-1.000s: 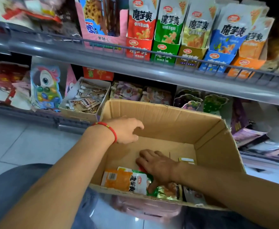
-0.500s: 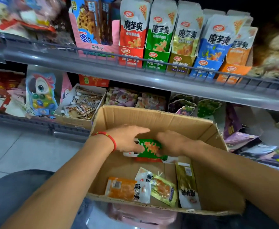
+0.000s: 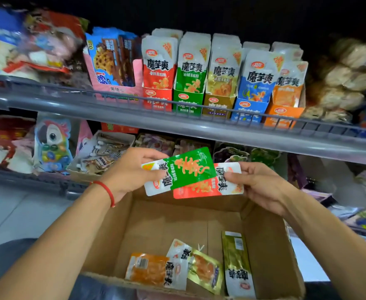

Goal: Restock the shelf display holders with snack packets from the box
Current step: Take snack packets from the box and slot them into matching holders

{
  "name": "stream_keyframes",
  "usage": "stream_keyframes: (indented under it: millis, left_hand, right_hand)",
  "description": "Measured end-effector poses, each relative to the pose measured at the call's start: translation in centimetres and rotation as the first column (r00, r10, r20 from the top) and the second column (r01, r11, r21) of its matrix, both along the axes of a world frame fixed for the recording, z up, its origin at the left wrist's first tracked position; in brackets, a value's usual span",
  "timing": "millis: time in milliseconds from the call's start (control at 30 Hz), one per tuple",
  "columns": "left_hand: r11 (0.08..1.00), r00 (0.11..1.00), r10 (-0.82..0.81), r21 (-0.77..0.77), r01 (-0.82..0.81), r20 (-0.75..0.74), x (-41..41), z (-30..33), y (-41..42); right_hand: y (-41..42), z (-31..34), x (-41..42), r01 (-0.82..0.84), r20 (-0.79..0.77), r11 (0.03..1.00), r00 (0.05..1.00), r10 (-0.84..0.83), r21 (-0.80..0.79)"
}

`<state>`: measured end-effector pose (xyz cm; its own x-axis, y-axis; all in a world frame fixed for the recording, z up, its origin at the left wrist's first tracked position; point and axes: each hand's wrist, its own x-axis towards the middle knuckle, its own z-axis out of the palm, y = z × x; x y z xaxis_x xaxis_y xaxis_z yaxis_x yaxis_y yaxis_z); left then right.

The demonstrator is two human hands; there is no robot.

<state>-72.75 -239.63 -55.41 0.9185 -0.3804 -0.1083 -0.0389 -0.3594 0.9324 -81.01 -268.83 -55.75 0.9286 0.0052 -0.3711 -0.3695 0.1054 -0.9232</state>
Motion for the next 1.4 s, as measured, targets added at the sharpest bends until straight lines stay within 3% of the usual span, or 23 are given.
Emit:
stream_keyframes:
  millis: [100,200,300,467,533,633,767,900,1033,1133,1267,1400]
  left_hand:
    - [0.971,0.992,0.114,-0.215,-0.101,0.046,0.7,1.5,1.1]
    - [0.907,0.964,0.262,-0.353,-0.229,0.05,1.2,2.4,2.4]
    - [0.927,0.944,0.297,-0.281,-0.248,0.146,1.2,2.4,3.6]
    - [0.994,0.957,0.102,0.019,-0.112,0.271,1.3,2.0,4.8]
    - [0.992,0.959,0.04,0.106,-0.072,0.28,1.4,2.1,5.1]
    - [0.989,0.964,0.029,0.134,-0.067,0.265,1.4,2.3,5.2]
    - [0.993,0.969,0.088,0.051,-0.102,0.232,1.7,2.3,5.1]
    - [0.99,0.961,0.138,0.002,-0.143,0.238,1.7,2.9,5.2]
    - [0.985,0.957,0.169,-0.022,-0.169,0.236,1.6,3.2,5.6]
    - [0.979,0.955,0.202,-0.061,-0.193,0.217,1.6,3.4,5.6]
    - [0.966,0.946,0.252,-0.107,-0.234,0.207,1.9,3.2,5.8]
    - [0.95,0.928,0.303,-0.143,-0.277,0.215,2.0,3.0,5.6]
  right_hand:
    - [-0.2,1.6,-0.8,0.142,0.117,0.987,0.984,-0.132,-0.078]
    - [0.2,2.9,-1.4,0.296,0.286,0.895,0.936,-0.203,-0.333]
    - [0.8,4.1,-1.0,0.403,0.391,0.761,0.896,-0.212,-0.509]
    - [3.8,8.8,1.9,0.448,0.558,0.763,0.818,-0.141,-0.465]
    - [5.5,11.2,3.9,0.487,0.643,0.698,0.764,-0.049,-0.526]
    - [8.2,14.4,7.3,0.536,0.729,0.623,0.679,0.083,-0.57]
    - [10.9,17.6,11.5,0.623,0.798,0.541,0.58,0.166,-0.565]
    - [12.8,18.5,14.1,0.664,0.804,0.472,0.562,0.196,-0.58]
    - [13.9,17.4,15.5,0.646,0.726,0.332,0.598,0.339,-0.687]
    - [13.7,17.7,16.3,0.616,0.693,0.317,0.639,0.334,-0.721]
    - [13.3,19.0,16.6,0.624,0.682,0.288,0.602,0.415,-0.726]
    - [13.9,17.3,17.3,0.526,0.543,0.194,0.665,0.513,-0.828]
